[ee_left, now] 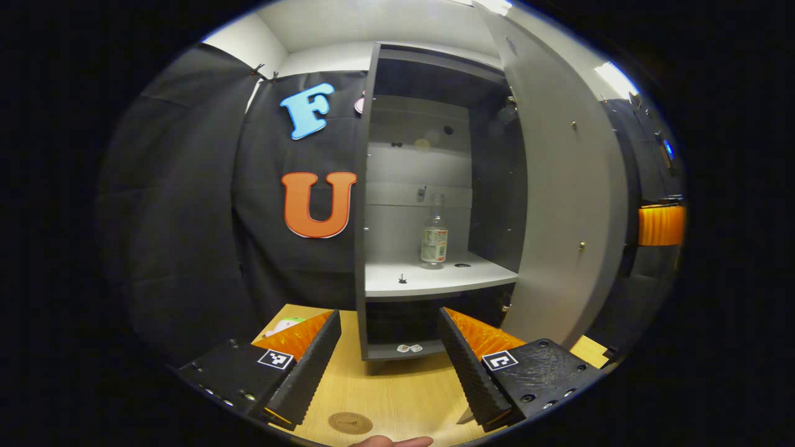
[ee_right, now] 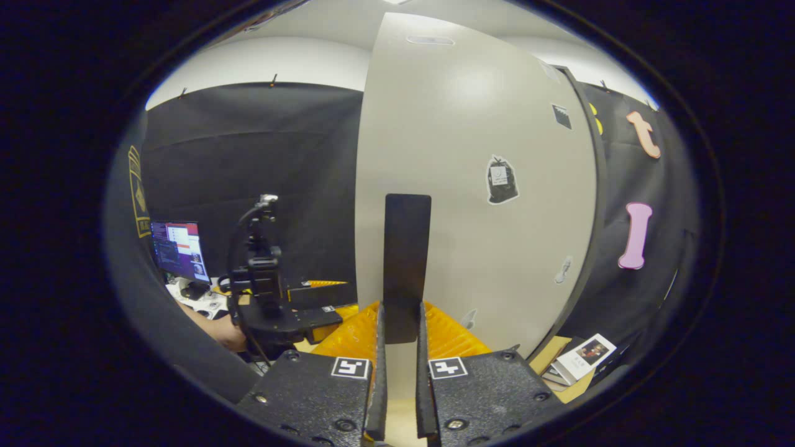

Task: Open the cabinet door with the right hand, grasp the bottle in the cabinet with the left hand and place it on the coaster, then close the cabinet door with the right hand.

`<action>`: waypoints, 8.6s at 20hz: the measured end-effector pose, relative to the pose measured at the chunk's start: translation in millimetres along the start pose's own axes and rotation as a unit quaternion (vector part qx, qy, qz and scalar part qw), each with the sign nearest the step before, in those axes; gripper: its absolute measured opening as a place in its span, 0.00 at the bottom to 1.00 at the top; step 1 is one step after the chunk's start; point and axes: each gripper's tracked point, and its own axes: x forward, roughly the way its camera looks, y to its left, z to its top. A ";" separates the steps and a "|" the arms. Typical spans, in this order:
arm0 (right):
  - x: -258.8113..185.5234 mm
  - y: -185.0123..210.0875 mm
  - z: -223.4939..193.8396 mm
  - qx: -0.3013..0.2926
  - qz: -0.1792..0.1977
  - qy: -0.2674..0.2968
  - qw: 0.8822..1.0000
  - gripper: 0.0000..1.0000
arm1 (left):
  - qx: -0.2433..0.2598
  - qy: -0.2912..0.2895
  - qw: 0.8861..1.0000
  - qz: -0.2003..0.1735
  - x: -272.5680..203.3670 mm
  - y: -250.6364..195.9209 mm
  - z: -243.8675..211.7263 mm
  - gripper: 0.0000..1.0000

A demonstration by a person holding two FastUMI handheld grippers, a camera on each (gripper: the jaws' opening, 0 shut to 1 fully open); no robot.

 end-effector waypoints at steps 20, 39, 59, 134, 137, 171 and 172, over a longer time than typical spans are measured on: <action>-29.9 -72.6 6.3 0.039 -0.209 -0.034 0.976 0.06 | -0.084 -0.099 0.967 -0.221 51.1 -185.9 75.8 0.93; -131.7 -187.9 -19.2 0.124 -0.401 -0.113 0.901 0.57 | -0.033 -0.040 0.998 0.045 258.7 -73.0 84.6 0.95; -105.4 -226.5 -32.8 0.159 -0.353 -0.105 0.916 0.61 | -0.013 0.015 0.997 0.076 254.4 -65.0 75.4 0.73; -110.7 -84.1 -182.1 0.200 -0.362 0.094 0.906 0.77 | 0.010 -0.133 0.988 0.076 -127.9 29.1 10.1 0.95; -129.7 -101.3 -163.8 0.181 -0.373 0.074 0.907 0.77 | -0.003 -0.160 0.986 0.039 -133.2 -13.6 62.2 0.95; -4.1 -127.7 7.7 0.054 -0.246 -0.117 0.961 0.91 | -0.001 -0.032 0.992 0.125 -126.7 -26.3 63.5 0.95; 3.3 -121.5 12.0 0.049 -0.237 -0.120 0.963 0.91 | 0.002 -0.034 0.991 0.133 -131.9 -18.9 63.6 0.95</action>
